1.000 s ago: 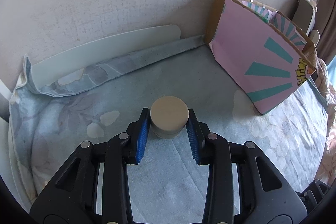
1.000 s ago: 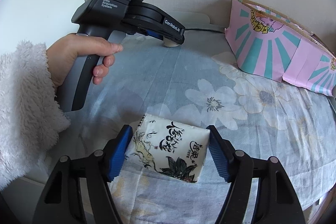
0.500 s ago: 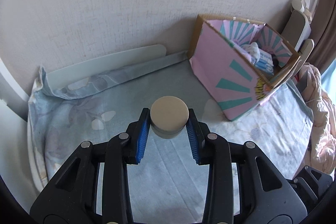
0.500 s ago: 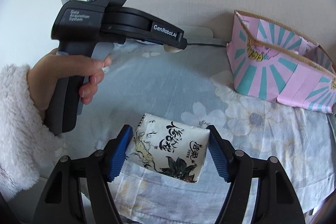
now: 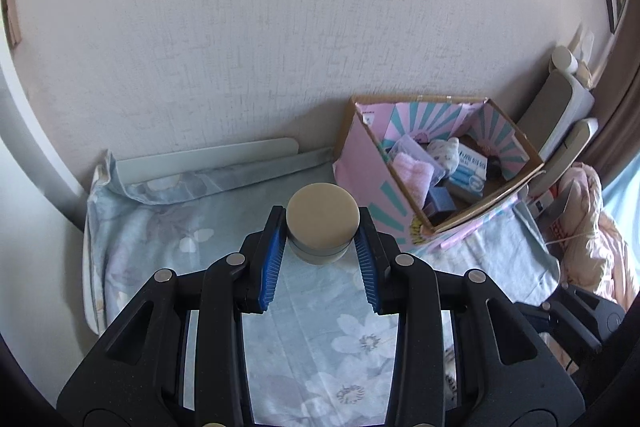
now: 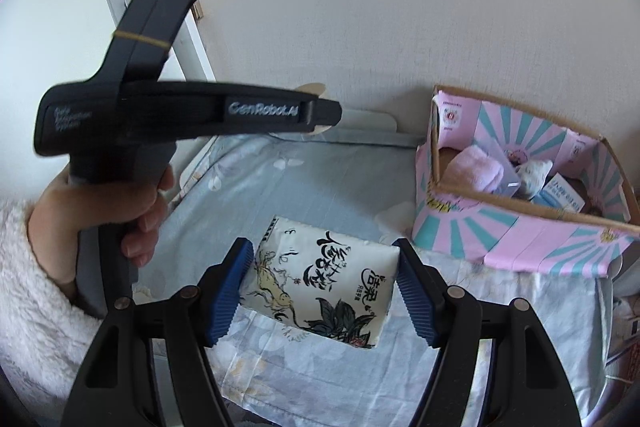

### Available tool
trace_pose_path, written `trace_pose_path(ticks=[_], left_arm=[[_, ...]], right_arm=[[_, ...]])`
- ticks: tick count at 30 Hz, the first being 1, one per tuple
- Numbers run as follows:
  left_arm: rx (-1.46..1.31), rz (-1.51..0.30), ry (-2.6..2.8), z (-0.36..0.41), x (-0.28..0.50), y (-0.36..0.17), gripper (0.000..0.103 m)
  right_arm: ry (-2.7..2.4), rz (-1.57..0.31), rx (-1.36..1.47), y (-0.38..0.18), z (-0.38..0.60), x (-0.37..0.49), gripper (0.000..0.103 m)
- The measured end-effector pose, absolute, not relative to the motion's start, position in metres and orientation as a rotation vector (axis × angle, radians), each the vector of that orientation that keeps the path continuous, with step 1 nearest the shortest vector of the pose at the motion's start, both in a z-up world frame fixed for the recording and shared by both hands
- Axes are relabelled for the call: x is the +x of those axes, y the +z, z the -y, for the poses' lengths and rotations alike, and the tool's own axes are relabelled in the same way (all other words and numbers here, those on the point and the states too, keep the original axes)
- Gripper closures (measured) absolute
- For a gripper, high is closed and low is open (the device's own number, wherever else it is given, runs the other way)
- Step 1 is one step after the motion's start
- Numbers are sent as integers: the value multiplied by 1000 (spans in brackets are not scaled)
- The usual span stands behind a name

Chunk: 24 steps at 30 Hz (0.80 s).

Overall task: Organize objects
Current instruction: 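Carry the beige jar and tissue pack over the cardboard box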

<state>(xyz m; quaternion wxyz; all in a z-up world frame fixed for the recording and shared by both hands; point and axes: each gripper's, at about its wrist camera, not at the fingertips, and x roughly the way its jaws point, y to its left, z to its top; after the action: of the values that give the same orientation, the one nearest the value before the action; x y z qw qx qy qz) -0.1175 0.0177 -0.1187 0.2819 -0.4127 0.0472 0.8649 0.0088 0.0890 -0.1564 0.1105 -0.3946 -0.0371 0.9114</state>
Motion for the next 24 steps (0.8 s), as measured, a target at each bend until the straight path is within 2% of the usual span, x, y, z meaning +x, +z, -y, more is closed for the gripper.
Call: trace_pose_path(ticks=[10, 24], left_arm=[[-1107, -55, 2384, -44, -102, -90, 72], [-1103, -41, 2399, -130, -86, -83, 72]], right_arm=[[2691, 159, -1127, -103, -141, 6, 36], [2669, 96, -1030, -38, -246, 20, 36]])
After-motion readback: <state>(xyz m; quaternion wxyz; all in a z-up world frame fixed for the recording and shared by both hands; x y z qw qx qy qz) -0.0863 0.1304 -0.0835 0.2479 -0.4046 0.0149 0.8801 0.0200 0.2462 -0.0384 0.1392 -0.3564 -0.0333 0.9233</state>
